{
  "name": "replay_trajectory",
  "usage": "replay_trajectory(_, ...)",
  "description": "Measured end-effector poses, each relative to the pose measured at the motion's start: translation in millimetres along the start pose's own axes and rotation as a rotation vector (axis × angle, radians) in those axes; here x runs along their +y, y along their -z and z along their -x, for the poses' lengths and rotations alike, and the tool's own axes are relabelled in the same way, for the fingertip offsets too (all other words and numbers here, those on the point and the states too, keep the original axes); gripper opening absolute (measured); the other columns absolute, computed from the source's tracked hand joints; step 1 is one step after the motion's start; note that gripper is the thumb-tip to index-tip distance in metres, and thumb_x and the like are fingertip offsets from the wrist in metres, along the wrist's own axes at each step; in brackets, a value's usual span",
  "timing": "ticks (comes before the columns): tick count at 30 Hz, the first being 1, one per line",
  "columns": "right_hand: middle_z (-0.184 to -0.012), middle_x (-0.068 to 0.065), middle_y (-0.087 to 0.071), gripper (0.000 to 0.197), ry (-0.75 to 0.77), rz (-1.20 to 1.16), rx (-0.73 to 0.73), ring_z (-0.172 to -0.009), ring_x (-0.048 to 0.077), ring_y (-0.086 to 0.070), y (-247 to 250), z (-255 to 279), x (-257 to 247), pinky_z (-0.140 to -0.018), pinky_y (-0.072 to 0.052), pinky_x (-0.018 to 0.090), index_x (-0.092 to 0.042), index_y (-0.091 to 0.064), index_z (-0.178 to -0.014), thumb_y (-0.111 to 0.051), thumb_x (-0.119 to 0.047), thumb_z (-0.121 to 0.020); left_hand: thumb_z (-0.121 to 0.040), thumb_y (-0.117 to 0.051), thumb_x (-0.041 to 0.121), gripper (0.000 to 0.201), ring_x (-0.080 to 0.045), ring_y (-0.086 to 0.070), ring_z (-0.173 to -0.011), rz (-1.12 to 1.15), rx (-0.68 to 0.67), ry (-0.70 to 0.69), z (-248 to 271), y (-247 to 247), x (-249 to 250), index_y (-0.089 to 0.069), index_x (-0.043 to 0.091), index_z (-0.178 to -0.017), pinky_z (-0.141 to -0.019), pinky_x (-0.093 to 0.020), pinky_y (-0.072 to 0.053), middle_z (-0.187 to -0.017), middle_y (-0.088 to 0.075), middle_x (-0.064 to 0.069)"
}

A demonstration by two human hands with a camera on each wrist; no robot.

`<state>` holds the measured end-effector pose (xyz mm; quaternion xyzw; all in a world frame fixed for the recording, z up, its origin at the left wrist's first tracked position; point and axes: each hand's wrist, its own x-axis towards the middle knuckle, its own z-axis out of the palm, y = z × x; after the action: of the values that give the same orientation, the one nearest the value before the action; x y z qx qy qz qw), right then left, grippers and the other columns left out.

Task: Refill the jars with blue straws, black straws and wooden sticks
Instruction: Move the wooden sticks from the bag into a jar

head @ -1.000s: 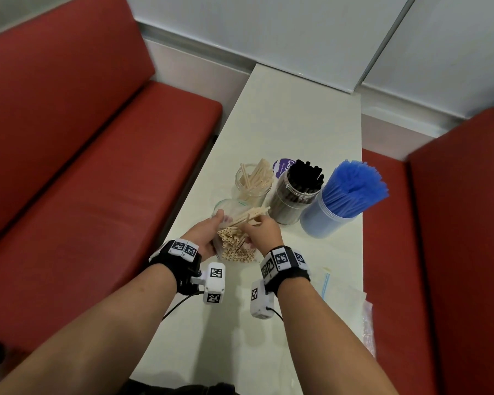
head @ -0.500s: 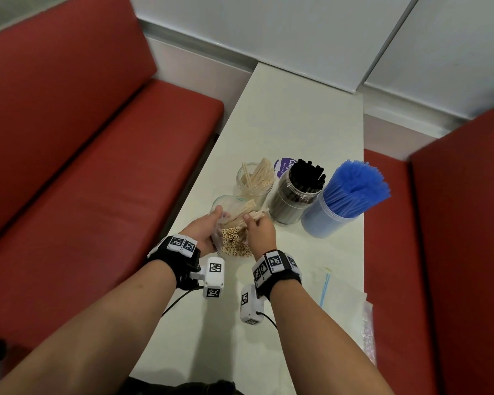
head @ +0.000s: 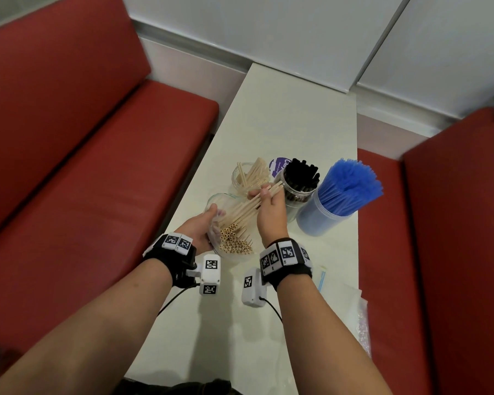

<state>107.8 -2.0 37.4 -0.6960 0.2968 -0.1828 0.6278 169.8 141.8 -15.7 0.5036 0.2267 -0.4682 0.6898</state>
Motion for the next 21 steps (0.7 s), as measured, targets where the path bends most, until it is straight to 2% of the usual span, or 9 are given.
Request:
replay_trajectory(1, -0.094, 0.001, -0.068, 0.016, 0.003, -0.027, 0.001, -0.093, 0.003, -0.065, 1.9, -3.1, -7.9, -0.091, -0.048, 0.031, -0.011, -0.051, -0.115, -0.037, -0.015, -0.109, -0.103, -0.048, 0.053, 0.038, -0.027, -0.048, -0.099, 0.009, 0.001, -0.001, -0.5, 0.3, -0.3, -0.063, 0.019, -0.112, -0.109, -0.048, -0.042, -0.108, -0.051, -0.012)
replay_trajectory(2, -0.093, 0.002, -0.068, 0.015, 0.005, -0.043, 0.002, -0.097, 0.012, -0.067, 4.0, -6.6, -17.3, -0.095, -0.05, 0.037, -0.013, -0.051, -0.113, -0.037, -0.014, -0.109, -0.103, -0.048, 0.054, 0.039, -0.026, -0.049, -0.096, 0.01, 0.004, -0.002, -0.2, 0.6, -0.5, -0.063, 0.019, -0.11, -0.109, -0.048, -0.042, -0.104, -0.051, -0.011)
replay_trajectory(4, -0.089, 0.003, -0.066, 0.015, 0.031, -0.082, -0.011, -0.093, 0.022, -0.067, 9.6, -13.3, -40.1, -0.096, -0.053, 0.045, -0.015, -0.051, -0.109, -0.036, -0.013, -0.108, -0.102, -0.047, 0.056, 0.039, -0.02, -0.049, -0.075, -0.012, 0.027, 0.0, 3.1, 0.4, -0.1, -0.065, 0.021, -0.108, -0.088, -0.041, -0.051, -0.086, -0.049, -0.006)
replay_trajectory(6, -0.083, 0.002, -0.064, 0.016, 0.088, -0.166, -0.035, -0.082, 0.018, -0.066, 16.3, -18.5, -67.7, -0.085, -0.057, 0.039, -0.015, -0.05, -0.106, -0.035, -0.012, -0.108, -0.102, -0.047, 0.057, 0.039, -0.016, -0.046, -0.065, -0.043, 0.048, 0.006, 6.5, 0.3, -0.2, -0.066, 0.023, -0.109, -0.071, -0.036, -0.049, -0.077, -0.045, -0.002)
replay_trajectory(8, -0.082, 0.001, -0.064, 0.017, 0.181, -0.191, -0.011, -0.082, 0.018, -0.068, 24.1, -23.8, -97.5, -0.08, -0.058, 0.032, -0.019, -0.051, -0.105, -0.034, -0.014, -0.108, -0.102, -0.047, 0.057, 0.04, -0.014, -0.045, -0.063, -0.035, 0.044, 0.006, 9.0, 0.6, -0.6, -0.066, 0.023, -0.113, -0.068, -0.034, -0.049, -0.075, -0.044, 0.0)
replay_trajectory(12, -0.084, -0.003, -0.065, 0.017, 0.374, -0.164, 0.125, -0.092, 0.025, -0.07, 25.1, -41.8, -134.2, -0.091, -0.056, 0.039, -0.022, -0.047, -0.103, -0.034, -0.012, -0.107, -0.102, -0.048, 0.055, 0.039, -0.011, -0.043, -0.055, -0.017, 0.037, 0.004, 11.5, 1.4, -2.1, -0.065, 0.022, -0.112, -0.065, -0.032, -0.047, -0.068, -0.045, 0.001)
replay_trajectory(15, -0.086, -0.002, -0.066, 0.015, 0.383, -0.1, 0.194, -0.093, 0.023, -0.069, 13.9, -55.2, -130.0, -0.091, -0.054, 0.037, -0.019, -0.044, -0.105, -0.033, -0.009, -0.106, -0.103, -0.047, 0.055, 0.038, -0.01, -0.042, -0.051, -0.038, 0.045, -0.001, 11.7, 1.2, -1.5, -0.065, 0.023, -0.109, -0.061, -0.029, -0.047, -0.067, -0.045, 0.002)
replay_trajectory(18, -0.095, 0.006, -0.067, 0.013, 0.33, -0.047, 0.208, -0.094, 0.02, -0.066, 2.2, -63.6, -106.1, -0.089, -0.052, 0.033, -0.015, -0.043, -0.109, -0.031, -0.009, -0.106, -0.103, -0.046, 0.055, 0.037, -0.008, -0.043, -0.045, -0.047, 0.056, 0.004, 12.3, 1.0, 0.3, -0.065, 0.023, -0.107, -0.063, -0.028, -0.046, -0.061, -0.045, 0.003)
replay_trajectory(21, -0.101, 0.009, -0.069, 0.012, 0.25, 0.01, 0.195, -0.092, 0.016, -0.064, -8.3, -66.6, -80.9, -0.084, -0.048, 0.03, -0.016, -0.042, -0.11, -0.032, -0.01, -0.106, -0.103, -0.047, 0.055, 0.037, -0.008, -0.041, -0.046, -0.061, 0.061, 0.01, 12.3, 1.3, 1.5, -0.066, 0.024, -0.104, -0.062, -0.027, -0.043, -0.062, -0.044, 0.004)
